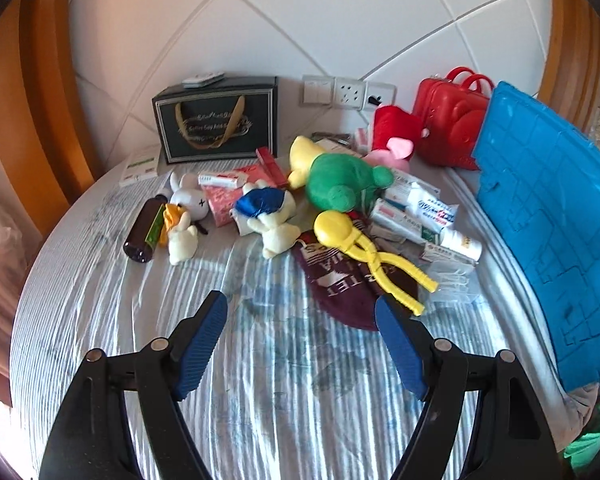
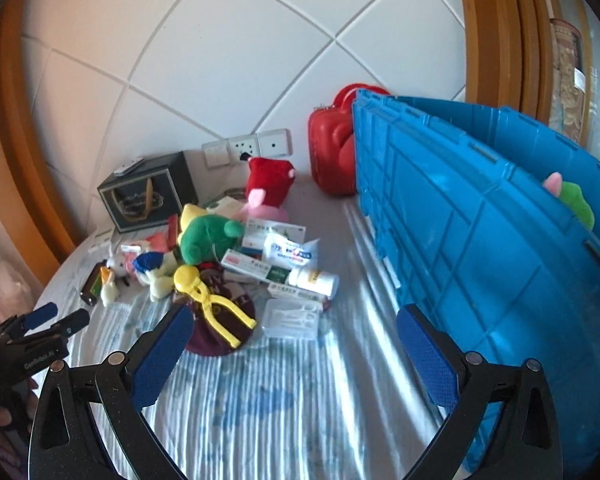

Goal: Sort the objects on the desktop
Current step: 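Move both tools back over the remaining items on the bed, then grasp the yellow toy with the left tool while the right grasps the floss-pick box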

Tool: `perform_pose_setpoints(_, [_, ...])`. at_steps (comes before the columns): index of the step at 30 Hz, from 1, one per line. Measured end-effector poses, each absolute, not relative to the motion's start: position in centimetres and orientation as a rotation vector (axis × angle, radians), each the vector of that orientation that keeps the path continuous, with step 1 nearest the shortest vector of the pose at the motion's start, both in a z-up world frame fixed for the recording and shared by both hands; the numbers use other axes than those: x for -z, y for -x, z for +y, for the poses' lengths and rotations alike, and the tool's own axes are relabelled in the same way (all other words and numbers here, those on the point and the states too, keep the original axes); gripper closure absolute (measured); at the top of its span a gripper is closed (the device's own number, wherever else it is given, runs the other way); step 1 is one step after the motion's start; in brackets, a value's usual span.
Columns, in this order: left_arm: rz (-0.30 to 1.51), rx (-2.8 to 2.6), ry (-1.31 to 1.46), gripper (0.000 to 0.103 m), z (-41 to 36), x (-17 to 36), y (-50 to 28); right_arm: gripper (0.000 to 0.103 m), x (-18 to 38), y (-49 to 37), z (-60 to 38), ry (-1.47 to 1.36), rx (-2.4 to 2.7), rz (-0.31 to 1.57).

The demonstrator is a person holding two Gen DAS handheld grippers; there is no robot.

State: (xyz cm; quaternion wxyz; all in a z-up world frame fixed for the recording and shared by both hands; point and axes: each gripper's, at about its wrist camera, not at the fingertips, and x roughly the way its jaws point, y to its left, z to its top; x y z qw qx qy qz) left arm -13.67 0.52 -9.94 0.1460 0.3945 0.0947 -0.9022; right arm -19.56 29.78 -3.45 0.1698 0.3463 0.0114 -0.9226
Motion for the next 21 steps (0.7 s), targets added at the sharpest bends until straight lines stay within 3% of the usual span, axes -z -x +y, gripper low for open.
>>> perform_pose_setpoints(7, [0.339, 2.463, -1.253, 0.027, -2.0, 14.6, 18.5, 0.000, 9.1, 24.4, 28.1, -1.157, 2.543, 0.045])
perform_pose_setpoints(17, [0.446, 2.436, -1.354, 0.027, 1.1, 19.7, 30.1, 0.000, 15.4, 30.5, 27.9, -1.323, 2.493, 0.063])
perform_pose_setpoints(21, [0.411, 2.430, -1.393, 0.028, 2.0, 22.2, 33.6, 0.000, 17.1, 32.3, 28.1, -1.363, 2.477, 0.051])
